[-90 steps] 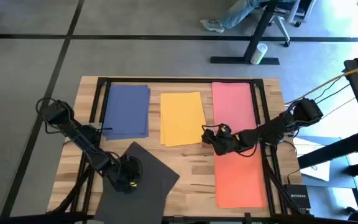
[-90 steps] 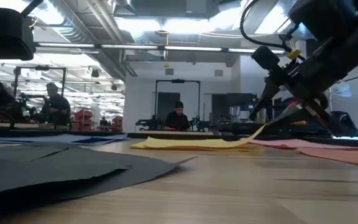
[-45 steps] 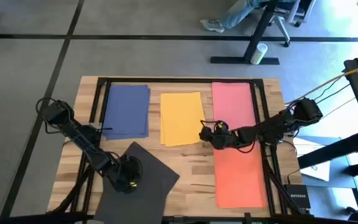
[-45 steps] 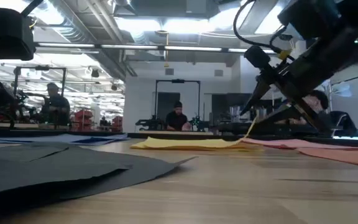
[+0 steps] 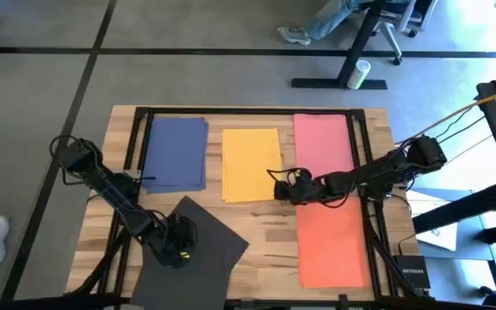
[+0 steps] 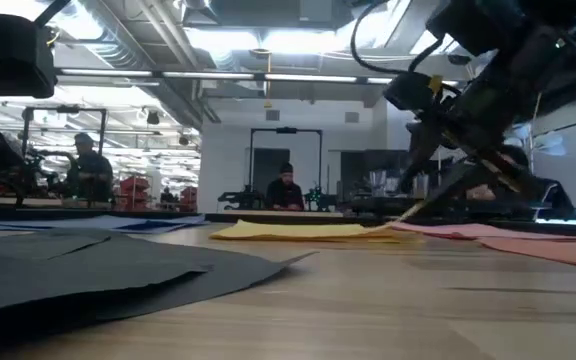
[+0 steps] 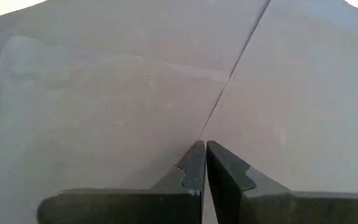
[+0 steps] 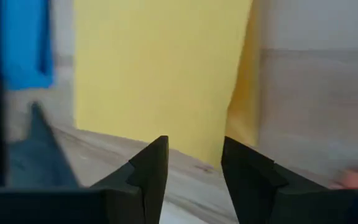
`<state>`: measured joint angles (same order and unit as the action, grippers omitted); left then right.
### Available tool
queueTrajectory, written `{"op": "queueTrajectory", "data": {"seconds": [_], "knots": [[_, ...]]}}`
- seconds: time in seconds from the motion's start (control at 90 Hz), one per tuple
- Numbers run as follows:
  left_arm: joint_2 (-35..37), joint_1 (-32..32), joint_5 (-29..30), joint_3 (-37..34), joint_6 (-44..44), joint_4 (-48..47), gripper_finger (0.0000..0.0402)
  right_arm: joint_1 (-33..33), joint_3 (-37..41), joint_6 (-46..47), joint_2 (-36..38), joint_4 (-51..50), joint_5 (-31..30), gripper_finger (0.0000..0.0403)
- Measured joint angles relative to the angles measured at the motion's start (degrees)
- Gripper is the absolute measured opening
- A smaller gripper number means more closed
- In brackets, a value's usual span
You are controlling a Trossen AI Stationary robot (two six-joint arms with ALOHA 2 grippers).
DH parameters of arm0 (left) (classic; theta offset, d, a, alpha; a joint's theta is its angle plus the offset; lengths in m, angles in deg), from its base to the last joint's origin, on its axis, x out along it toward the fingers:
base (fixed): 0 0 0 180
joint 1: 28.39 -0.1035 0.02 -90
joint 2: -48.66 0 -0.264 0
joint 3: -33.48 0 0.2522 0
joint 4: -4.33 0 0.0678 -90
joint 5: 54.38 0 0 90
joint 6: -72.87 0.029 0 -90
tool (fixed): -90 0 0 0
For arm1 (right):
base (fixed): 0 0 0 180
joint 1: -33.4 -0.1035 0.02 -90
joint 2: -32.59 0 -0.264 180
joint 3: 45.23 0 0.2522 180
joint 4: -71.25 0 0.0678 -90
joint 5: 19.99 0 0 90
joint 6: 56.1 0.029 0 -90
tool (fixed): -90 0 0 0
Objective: Organize paper
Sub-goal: Stack the yellow paper on top of the top yellow paper
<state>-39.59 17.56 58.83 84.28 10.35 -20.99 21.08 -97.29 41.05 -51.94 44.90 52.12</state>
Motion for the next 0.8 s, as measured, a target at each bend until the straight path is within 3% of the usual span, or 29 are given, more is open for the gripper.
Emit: {"op": "queueTrajectory", "data": {"seconds": [0.189,0.456,0.544,0.7,0.8], "knots": [[0.0,0.0,-0.01,0.0,0.46,-0.02,0.0,0.0,-2.09,-5.05,0.0,-5.72,3.25,0.0136],[0.0,-0.82,-0.03,0.0,2.72,-0.09,0.0,-0.04,-10.1,-38.76,0.0,-10.27,9.41,0.0131],[0.0,-1.41,-0.04,0.0,2.68,-0.12,0.0,-0.04,-12.67,-47.21,0.02,-13.46,10.16,0.0106],[0.0,-2.44,-0.03,0.0,3.27,-0.1,0.0,0.81,-13.99,-58.73,-0.76,-11.79,12.83,0.0015],[0.0,-3.12,-0.01,0.0,4.88,-0.09,0.0,1.82,-13.9,-62.75,-4.12,-8.16,14.67,0.0012]]}}
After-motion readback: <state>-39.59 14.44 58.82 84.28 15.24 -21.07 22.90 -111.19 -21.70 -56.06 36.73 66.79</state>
